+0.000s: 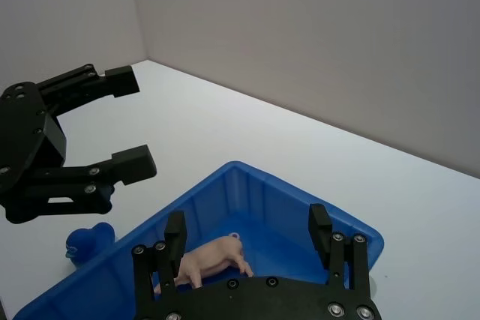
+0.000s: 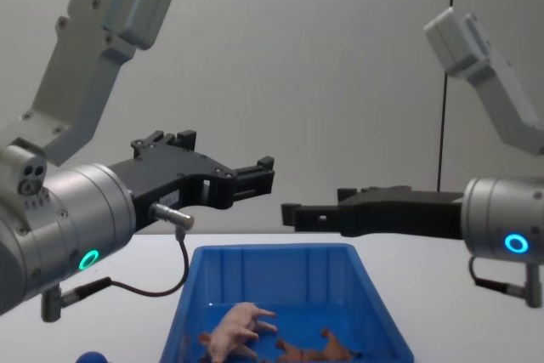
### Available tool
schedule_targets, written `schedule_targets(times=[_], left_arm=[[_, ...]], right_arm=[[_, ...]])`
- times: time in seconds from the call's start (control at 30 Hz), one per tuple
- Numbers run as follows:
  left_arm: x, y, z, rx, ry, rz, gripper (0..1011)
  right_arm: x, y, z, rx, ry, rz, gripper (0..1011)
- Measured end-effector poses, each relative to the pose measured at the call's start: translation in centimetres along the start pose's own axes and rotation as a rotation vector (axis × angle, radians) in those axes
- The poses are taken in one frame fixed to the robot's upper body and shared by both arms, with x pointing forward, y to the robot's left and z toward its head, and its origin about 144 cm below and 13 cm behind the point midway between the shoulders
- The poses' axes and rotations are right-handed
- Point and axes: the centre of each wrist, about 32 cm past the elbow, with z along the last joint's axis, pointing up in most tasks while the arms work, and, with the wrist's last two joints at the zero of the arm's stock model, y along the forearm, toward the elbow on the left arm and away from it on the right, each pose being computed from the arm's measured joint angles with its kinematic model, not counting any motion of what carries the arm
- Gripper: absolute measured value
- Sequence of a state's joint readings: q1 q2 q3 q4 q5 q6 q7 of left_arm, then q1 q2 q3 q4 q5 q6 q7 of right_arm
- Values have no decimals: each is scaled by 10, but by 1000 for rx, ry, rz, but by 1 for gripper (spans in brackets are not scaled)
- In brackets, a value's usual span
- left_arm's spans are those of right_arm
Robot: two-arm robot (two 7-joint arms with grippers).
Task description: Pick up the two dolls from the table and place them into the box.
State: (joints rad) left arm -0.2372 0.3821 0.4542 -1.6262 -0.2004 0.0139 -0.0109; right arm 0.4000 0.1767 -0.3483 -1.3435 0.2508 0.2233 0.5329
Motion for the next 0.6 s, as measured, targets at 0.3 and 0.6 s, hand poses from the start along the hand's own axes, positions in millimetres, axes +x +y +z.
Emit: schedule_targets(times=[0.3, 0.6], left_arm=[[0, 0, 0, 0, 0, 0, 1001], [0, 0, 0, 0, 0, 0, 1001]], right_arm=[[11, -19, -4, 12, -8, -35, 1001], [19, -54, -13, 32, -16, -72, 1001]])
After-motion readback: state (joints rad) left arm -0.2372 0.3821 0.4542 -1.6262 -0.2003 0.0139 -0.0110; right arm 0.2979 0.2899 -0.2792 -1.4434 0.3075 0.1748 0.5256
